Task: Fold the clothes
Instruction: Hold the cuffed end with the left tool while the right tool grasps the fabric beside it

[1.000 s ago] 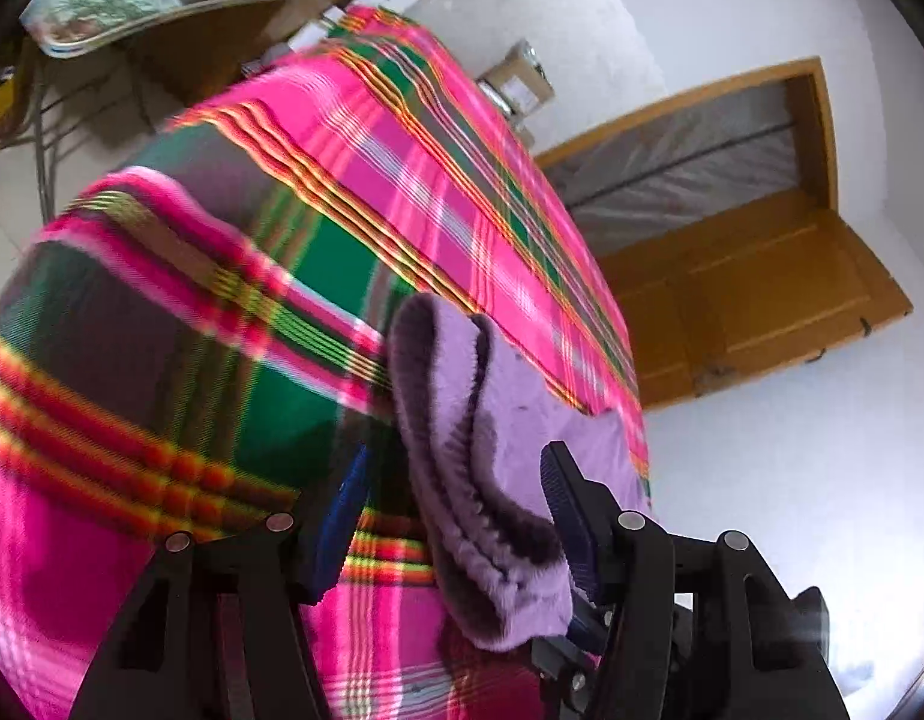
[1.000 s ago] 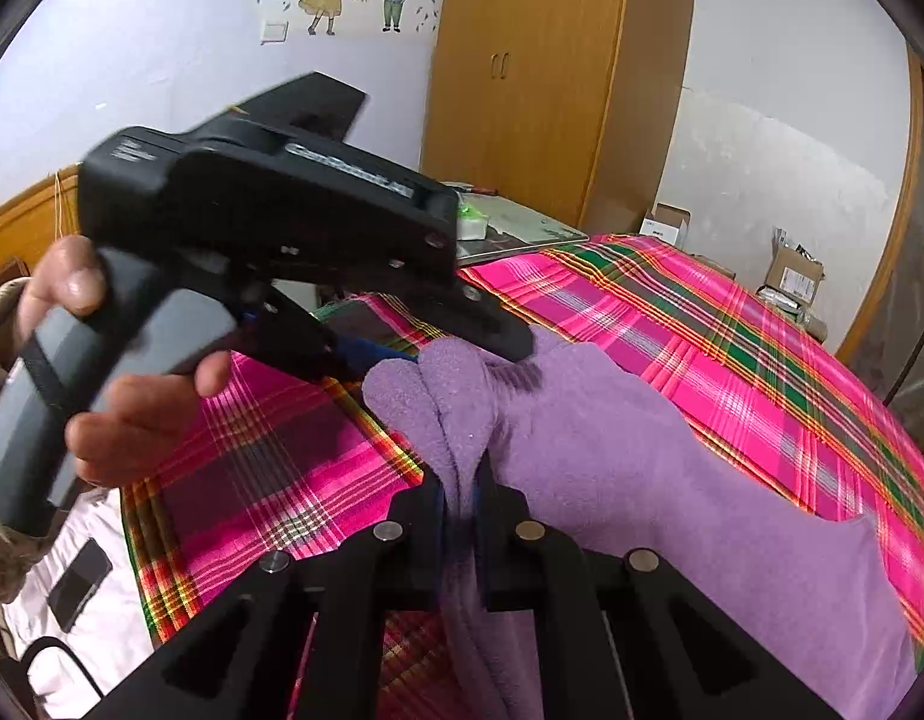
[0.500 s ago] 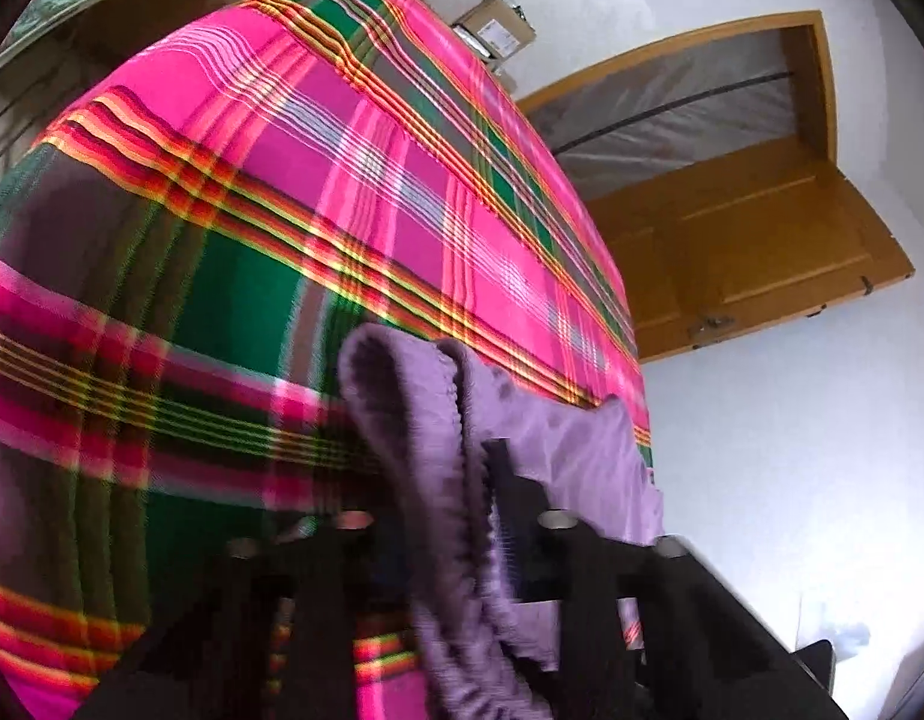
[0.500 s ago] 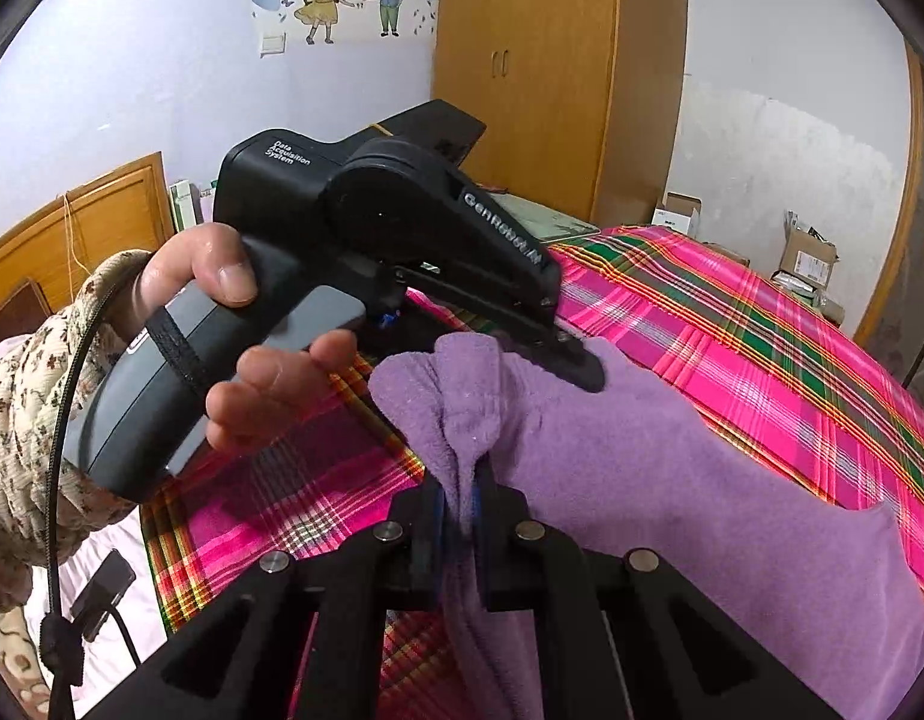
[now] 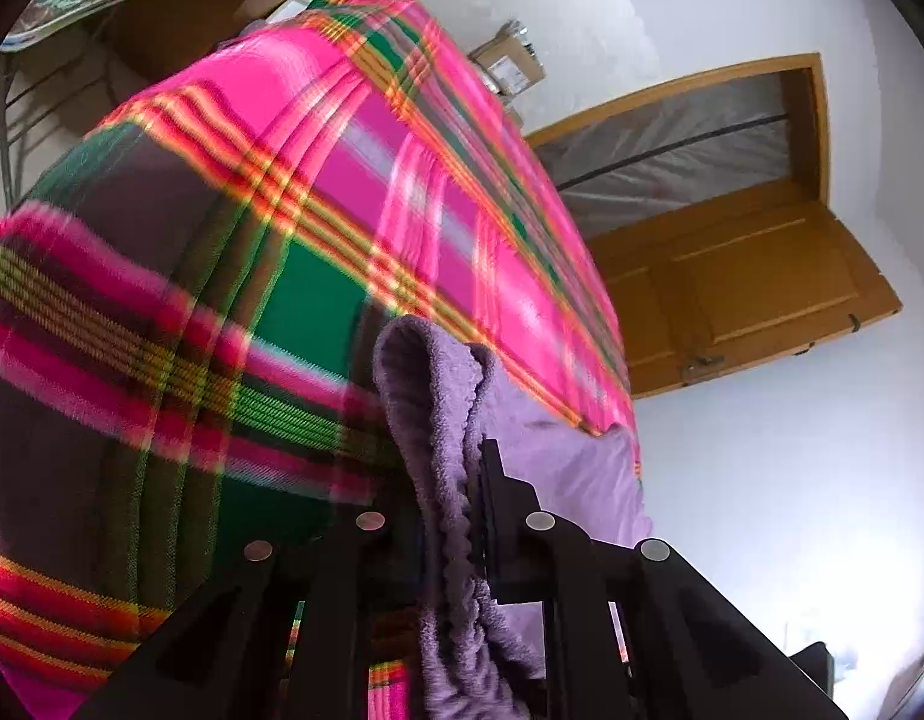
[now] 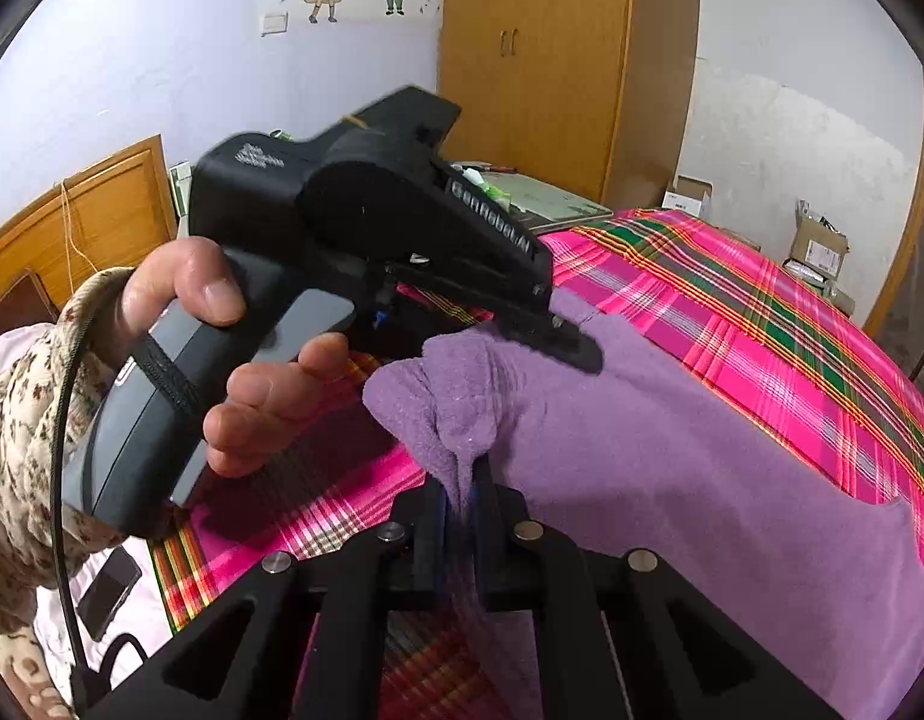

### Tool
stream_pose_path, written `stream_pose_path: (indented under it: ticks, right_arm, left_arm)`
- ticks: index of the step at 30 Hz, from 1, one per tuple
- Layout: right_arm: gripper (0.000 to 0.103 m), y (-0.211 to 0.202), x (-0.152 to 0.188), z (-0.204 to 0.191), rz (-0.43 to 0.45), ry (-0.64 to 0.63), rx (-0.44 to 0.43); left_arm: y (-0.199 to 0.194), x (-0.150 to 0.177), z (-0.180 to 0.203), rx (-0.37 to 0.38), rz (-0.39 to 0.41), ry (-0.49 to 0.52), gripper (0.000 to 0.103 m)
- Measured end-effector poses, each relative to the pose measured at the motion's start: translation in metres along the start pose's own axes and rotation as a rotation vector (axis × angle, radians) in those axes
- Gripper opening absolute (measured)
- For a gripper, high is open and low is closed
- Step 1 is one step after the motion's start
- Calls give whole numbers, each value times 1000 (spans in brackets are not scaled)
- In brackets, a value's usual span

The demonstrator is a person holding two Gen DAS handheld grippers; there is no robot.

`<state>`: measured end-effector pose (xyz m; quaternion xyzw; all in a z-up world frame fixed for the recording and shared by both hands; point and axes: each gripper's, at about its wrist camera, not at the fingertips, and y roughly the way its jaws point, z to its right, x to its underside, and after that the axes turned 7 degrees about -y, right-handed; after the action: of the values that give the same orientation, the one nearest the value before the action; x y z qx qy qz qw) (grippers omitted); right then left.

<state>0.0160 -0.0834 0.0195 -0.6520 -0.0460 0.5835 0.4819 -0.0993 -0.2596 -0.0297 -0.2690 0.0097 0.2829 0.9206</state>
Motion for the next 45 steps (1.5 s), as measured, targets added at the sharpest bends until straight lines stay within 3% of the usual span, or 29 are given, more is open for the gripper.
stream_pose_path:
  ticks: [9,19,34,45]
  right_arm:
    - [6,20,-4,12,-50,38,-35]
    - [6,-18,4,24,57,95,-25]
    - [6,-99,27,52,210,189,65]
    - [6,-158,57,70,274,272,146]
  left_arm:
    - [-2,0,-7,-66,13,-15,14]
    - [-28,13,19,-105,57,82,14]
    - [-10,40,114,-66,79,206,14]
    - [28,66,174,-30,22,305,14]
